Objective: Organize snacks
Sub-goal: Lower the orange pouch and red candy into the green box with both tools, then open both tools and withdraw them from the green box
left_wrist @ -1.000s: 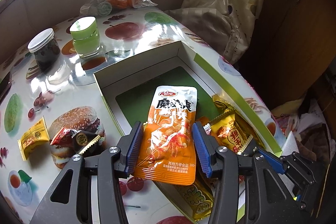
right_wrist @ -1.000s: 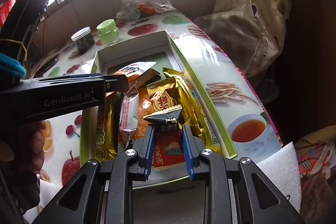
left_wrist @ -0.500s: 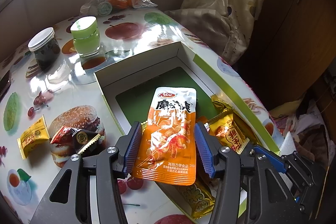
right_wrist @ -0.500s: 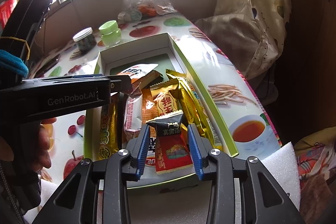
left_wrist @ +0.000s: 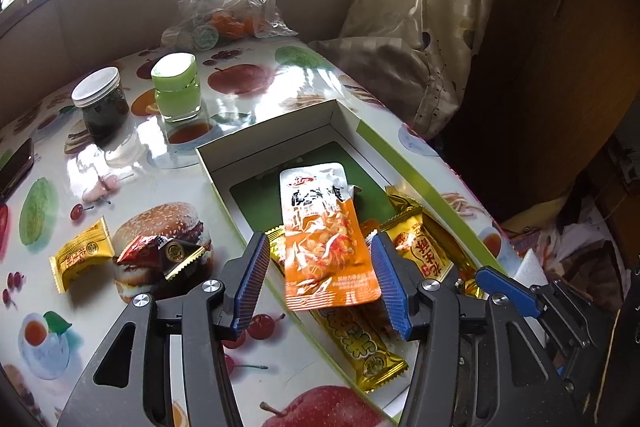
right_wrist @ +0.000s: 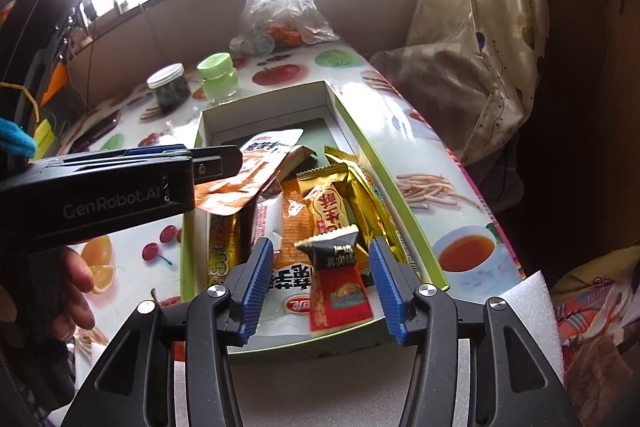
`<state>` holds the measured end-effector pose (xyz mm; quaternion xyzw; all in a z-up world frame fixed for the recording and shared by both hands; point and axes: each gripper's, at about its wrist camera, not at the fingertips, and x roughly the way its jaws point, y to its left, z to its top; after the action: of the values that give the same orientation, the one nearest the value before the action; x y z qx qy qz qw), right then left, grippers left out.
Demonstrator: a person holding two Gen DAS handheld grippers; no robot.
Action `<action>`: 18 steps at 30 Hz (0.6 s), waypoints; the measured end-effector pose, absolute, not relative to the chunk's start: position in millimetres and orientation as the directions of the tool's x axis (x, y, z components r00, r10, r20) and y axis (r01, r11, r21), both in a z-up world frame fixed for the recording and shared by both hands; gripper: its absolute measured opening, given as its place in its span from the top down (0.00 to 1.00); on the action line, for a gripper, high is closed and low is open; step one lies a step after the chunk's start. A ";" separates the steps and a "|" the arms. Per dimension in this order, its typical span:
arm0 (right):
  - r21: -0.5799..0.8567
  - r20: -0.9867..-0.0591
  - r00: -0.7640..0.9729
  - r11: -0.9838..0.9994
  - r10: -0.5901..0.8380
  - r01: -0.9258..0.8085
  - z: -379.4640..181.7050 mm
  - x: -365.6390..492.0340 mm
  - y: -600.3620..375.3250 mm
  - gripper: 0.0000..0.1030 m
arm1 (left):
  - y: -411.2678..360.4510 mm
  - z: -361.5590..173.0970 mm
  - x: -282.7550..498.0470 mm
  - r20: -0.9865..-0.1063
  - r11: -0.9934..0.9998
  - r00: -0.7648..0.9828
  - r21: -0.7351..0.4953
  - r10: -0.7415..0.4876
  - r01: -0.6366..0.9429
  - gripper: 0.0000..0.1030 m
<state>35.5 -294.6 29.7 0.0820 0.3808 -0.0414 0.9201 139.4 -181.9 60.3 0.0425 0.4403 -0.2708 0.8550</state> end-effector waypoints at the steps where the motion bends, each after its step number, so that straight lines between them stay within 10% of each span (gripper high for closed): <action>1: 0.118 -0.706 0.708 0.983 -0.015 0.138 30.8 34.5 -293.4 0.51 | -180.1 61.9 137.4 -0.772 0.849 0.468 -0.169 -0.430 0.500 0.48; 18: 0.103 -0.672 0.740 0.988 -0.017 0.115 47.4 22.9 -271.1 0.49 | -136.8 80.4 106.0 -0.731 0.875 0.544 -0.150 -0.412 0.461 0.48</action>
<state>22.9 -271.1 47.4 0.0689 0.3588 -0.0355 0.9302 106.0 -136.8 80.4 0.0299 0.4078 -0.2484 0.8781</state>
